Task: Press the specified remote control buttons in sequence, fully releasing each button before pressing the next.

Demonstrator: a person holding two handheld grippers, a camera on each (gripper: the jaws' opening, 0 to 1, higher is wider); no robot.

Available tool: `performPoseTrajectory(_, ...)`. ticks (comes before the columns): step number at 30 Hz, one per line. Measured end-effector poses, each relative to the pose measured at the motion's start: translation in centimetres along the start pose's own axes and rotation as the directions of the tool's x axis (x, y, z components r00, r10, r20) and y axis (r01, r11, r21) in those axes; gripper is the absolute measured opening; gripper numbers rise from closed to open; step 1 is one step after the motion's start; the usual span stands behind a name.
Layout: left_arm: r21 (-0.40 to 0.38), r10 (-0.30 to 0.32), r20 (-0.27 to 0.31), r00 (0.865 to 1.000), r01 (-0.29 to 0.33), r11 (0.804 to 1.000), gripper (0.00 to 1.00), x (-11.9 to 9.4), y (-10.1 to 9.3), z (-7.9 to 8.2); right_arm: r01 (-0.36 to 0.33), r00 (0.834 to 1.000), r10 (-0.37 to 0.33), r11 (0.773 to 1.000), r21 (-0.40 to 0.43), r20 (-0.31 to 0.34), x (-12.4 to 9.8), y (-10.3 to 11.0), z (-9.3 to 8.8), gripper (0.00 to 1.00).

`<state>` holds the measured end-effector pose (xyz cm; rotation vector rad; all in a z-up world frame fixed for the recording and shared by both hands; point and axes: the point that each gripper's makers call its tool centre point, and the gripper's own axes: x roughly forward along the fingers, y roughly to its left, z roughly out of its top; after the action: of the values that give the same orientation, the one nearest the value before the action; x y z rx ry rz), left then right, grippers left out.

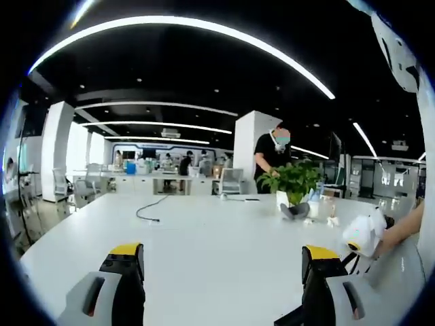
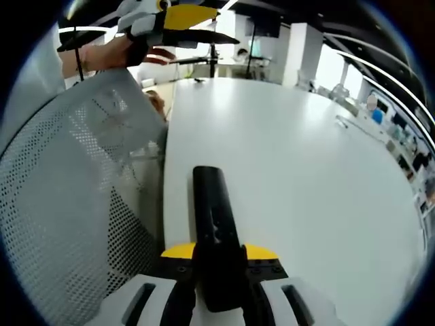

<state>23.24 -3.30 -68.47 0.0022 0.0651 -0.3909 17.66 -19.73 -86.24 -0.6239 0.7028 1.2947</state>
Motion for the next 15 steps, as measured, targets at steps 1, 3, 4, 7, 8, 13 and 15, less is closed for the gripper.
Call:
performPoseTrajectory(1, 0.005, -0.017, 0.005, 1.0, 0.016, 1.0, 1.0, 0.1, -0.4, 0.0, 0.0, 1.0, 0.0, 1.0, 0.003, 0.002, 0.0, 0.0, 0.0, 0.22)
performPoseTrajectory(3, 0.013, -0.02, -0.022, 1.0, 0.021, 1.0, 1.0, 0.2, -0.6, -0.3, -0.002, 1.0, 0.002, 1.0, 0.006, 0.004, 0.1, 0.0, 0.1, 0.22)
performPoseTrajectory(4, -0.003, -0.03, -0.031, 0.999, 0.03, 1.0, 1.0, 0.2, -0.7, -0.5, -0.002, 1.0, 0.002, 1.0, 0.007, 0.005, 0.1, 0.1, 0.2, 0.22)
performPoseTrajectory(7, -0.035, -0.036, -0.024, 0.999, 0.035, 0.999, 1.0, 0.1, -0.7, -0.4, -0.001, 1.0, 0.001, 1.0, 0.006, 0.004, 0.1, 0.1, 0.2, 0.22)
performPoseTrajectory(8, -0.033, -0.025, -0.005, 1.0, 0.025, 0.999, 1.0, -0.1, -0.5, -0.1, 0.0, 1.0, 0.0, 1.0, 0.008, 0.006, 0.1, 0.1, 0.2, 0.22)
performPoseTrajectory(13, -0.033, 0.003, 0.032, 0.999, -0.002, 0.999, 1.0, -0.4, 0.1, 0.6, 0.0, 1.0, -0.001, 1.0, 0.016, 0.007, 0.1, 0.1, 0.2, 0.22)
performPoseTrajectory(15, -0.046, 0.004, 0.025, 1.0, -0.002, 0.999, 1.0, -0.4, 0.2, 0.4, 0.001, 1.0, -0.001, 1.0, 0.019, 0.008, 0.1, 0.1, 0.2, 0.22)
